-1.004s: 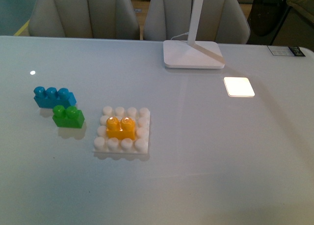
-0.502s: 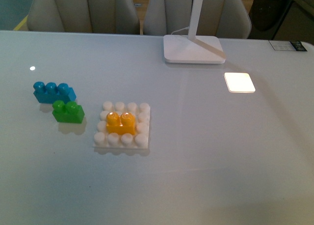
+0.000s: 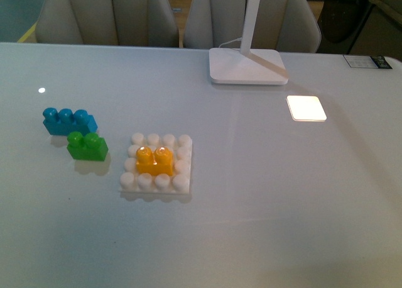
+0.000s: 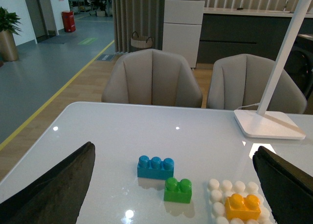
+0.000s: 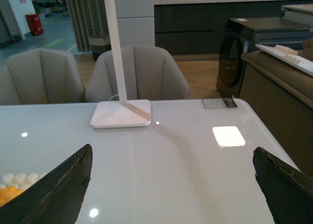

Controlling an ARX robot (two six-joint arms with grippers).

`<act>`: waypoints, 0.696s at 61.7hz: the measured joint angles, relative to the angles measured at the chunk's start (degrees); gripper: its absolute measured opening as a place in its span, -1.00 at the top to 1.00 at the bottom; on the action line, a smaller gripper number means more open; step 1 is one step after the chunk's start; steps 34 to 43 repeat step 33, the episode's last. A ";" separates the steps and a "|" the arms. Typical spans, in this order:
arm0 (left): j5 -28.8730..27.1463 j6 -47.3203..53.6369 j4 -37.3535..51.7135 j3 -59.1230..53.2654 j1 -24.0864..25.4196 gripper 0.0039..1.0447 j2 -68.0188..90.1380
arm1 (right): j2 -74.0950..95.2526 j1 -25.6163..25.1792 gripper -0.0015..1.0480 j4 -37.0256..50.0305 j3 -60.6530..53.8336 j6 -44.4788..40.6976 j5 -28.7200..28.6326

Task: Insert yellow block into base center

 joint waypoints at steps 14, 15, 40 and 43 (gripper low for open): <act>0.00 0.00 0.00 0.00 0.00 -0.86 0.00 | 0.00 0.00 -0.83 0.00 0.00 0.00 0.00; 0.00 0.00 0.00 0.00 0.00 -0.86 0.00 | 0.00 0.00 -0.83 0.00 0.00 0.00 0.00; 0.00 0.00 0.00 0.00 0.00 -0.86 0.00 | 0.00 0.02 -0.83 0.00 0.00 0.00 0.00; 0.00 0.00 0.00 0.00 0.00 -0.86 0.00 | 0.00 0.02 -0.83 0.00 0.00 0.00 0.00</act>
